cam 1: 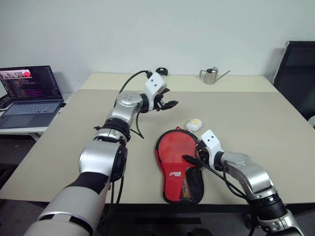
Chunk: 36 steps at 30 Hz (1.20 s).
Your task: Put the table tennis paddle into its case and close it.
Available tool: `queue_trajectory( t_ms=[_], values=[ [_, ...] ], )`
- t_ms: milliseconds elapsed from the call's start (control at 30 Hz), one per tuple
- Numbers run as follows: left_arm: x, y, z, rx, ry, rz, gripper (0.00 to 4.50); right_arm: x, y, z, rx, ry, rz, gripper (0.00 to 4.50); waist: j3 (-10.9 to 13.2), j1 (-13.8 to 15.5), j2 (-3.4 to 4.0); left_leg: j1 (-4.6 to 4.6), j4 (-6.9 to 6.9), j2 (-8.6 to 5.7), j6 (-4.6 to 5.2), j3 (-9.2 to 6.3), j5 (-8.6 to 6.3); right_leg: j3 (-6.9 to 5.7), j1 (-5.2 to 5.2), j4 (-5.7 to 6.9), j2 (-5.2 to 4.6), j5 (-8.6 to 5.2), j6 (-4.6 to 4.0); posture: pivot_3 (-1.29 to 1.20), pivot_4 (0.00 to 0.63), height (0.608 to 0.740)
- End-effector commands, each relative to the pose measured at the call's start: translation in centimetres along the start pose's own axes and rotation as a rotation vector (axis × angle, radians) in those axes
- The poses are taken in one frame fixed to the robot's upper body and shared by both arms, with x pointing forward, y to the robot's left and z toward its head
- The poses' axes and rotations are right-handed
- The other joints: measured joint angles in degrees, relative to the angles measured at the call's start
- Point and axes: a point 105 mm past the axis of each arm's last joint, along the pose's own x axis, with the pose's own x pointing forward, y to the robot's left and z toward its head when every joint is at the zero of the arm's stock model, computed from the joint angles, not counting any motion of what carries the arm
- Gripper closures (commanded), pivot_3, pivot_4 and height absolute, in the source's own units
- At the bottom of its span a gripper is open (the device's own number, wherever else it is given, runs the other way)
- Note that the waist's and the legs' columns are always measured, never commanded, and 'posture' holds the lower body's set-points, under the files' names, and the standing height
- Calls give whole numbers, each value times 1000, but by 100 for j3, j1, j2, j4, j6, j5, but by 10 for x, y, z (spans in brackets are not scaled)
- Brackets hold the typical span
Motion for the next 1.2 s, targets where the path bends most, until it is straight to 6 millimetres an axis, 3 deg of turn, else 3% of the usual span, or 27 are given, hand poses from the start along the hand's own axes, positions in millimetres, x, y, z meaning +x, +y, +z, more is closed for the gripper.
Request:
queue_trajectory(
  t_ms=[33, 133, 300, 567, 700, 900, 1200],
  values=[
    [-18, -17, -4, 9, -60, -93, 1009, -5, 2, -23, 29, 80, 38, 0, 2, -8, 1, -1, -1, 1, 0, 0, 0, 11, -1, 0, -1, 0, 0, 0, 150, 740],
    [-32, -45, -18, -36, -59, -139, 1009, -11, -1, -6, -11, 0, 41, 0, 9, -24, 3, -13, -2, 3, 0, 0, 0, 28, -13, -2, -24, 0, -1, 0, 150, 740],
    [-31, -87, -21, -103, -52, -195, 1009, -30, -17, 19, -57, -82, 8, 0, 24, 44, 9, -29, 1, -1, 0, -6, 0, 20, -21, -3, -36, 0, -3, 0, 150, 740],
    [-27, -95, -29, -80, 48, -242, 1009, -78, -24, 48, -67, -128, 70, 0, 56, 90, 20, -27, -1, -4, 1, -5, -1, 20, -21, -5, -35, 0, -2, 0, 150, 740],
    [-24, -100, -45, -86, 91, -252, 1009, -85, -43, 58, -46, -146, 5, 0, 59, 90, 19, -27, -2, -2, 1, -3, -1, 22, -21, -9, -33, 0, -2, 0, 150, 740],
    [-14, -106, -61, -111, 115, -253, 1009, -67, -66, 76, 2, -176, -87, 0, 69, 96, 16, -30, -2, -2, 2, -3, -1, 21, -22, -14, -35, 0, -3, 0, 150, 740],
    [-9, -113, -64, -111, 113, -270, 1009, -9, -90, 99, 72, -219, -154, 0, 82, 80, 20, -35, -4, -2, 2, 6, -1, 27, -31, -14, -36, 1, -4, 0, 150, 740]
  ],
)
